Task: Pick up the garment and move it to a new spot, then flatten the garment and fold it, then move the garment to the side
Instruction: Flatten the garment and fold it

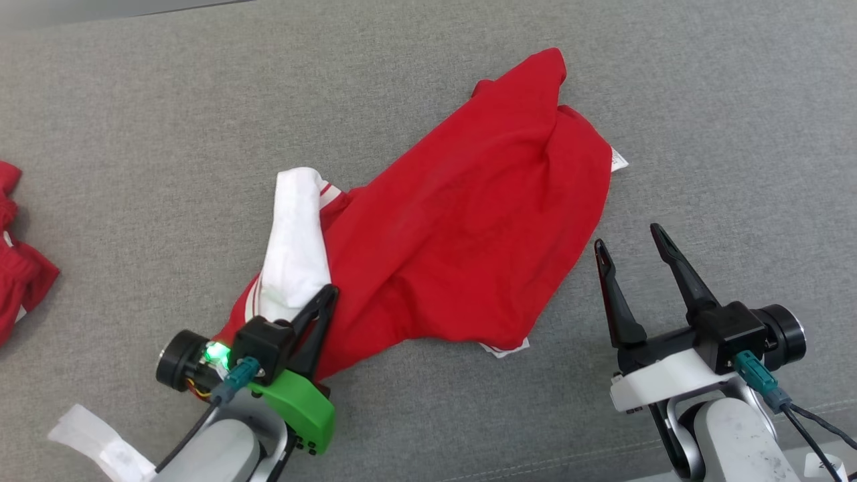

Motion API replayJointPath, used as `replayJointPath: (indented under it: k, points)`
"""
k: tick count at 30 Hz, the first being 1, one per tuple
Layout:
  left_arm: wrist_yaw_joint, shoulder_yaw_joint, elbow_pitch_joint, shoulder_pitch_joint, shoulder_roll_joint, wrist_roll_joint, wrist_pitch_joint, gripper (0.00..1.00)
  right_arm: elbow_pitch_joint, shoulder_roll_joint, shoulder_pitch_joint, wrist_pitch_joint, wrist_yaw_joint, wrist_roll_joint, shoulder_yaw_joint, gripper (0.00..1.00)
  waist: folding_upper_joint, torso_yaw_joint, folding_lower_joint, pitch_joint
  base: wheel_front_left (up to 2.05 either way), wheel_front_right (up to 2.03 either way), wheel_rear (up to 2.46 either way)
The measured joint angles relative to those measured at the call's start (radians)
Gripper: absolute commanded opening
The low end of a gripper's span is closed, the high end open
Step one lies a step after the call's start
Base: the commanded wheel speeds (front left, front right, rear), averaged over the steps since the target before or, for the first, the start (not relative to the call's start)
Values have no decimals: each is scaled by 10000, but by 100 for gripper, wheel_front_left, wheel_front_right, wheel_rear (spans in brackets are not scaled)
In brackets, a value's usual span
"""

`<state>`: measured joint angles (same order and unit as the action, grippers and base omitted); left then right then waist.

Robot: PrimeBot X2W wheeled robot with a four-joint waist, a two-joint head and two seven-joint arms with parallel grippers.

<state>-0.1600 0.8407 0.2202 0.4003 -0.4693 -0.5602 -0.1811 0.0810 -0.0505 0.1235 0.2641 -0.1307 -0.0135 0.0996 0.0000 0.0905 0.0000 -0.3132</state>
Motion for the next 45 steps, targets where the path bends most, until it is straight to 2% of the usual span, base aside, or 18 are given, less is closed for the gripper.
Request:
replayJointPath:
  k: [2,5,9,17,22,30,31,32,33,34,39,45]
  points:
    - [19,90,150,-119,242,-90,-19,100,13,0,0,0,0,31,13,100,0,-40,0,-41,0,0,0]
    - [-33,31,196,-255,581,-209,-303,100,15,4,0,0,0,33,-2,100,0,-137,0,-68,0,0,0]
    - [-368,-316,-249,-564,815,-389,-587,100,25,4,0,0,0,33,-25,100,0,-259,0,-61,0,0,0]
    - [-1843,-1653,-1478,-1282,497,-861,-499,100,-4,4,11,0,0,29,-50,100,0,-384,0,-97,0,0,0]
    - [-2209,-2050,-1843,-1590,453,-1434,-75,100,13,10,69,0,0,31,29,100,0,-317,0,-156,0,0,0]
    - [-2194,-2025,-2021,-1733,474,-1831,314,99,13,8,131,0,0,71,-2,100,0,-198,0,-272,0,0,0]
    - [-2190,-1998,-1998,-1727,474,-1831,366,87,12,8,149,0,0,79,-2,100,0,-182,0,-292,0,0,0]
    - [-2184,-1985,-1971,-1716,474,-1827,378,47,10,8,162,0,0,81,0,100,0,-168,0,-313,0,0,0]
    - [-2173,-1975,-1960,-1694,470,-1818,372,35,8,8,169,0,0,81,0,100,0,-158,0,-328,0,0,0]
    - [-2173,-1964,-1942,-1651,460,-1753,309,0,6,8,174,0,0,81,-2,100,0,-146,0,-345,0,0,0]
    - [-2213,-1891,-1902,-1482,313,-1425,238,0,-6,6,177,0,0,69,-50,100,0,-146,0,-367,0,0,0]
    - [-2288,-1733,-2033,-1199,-151,-905,267,0,-63,6,306,0,0,8,-33,100,0,-297,0,-379,0,0,0]
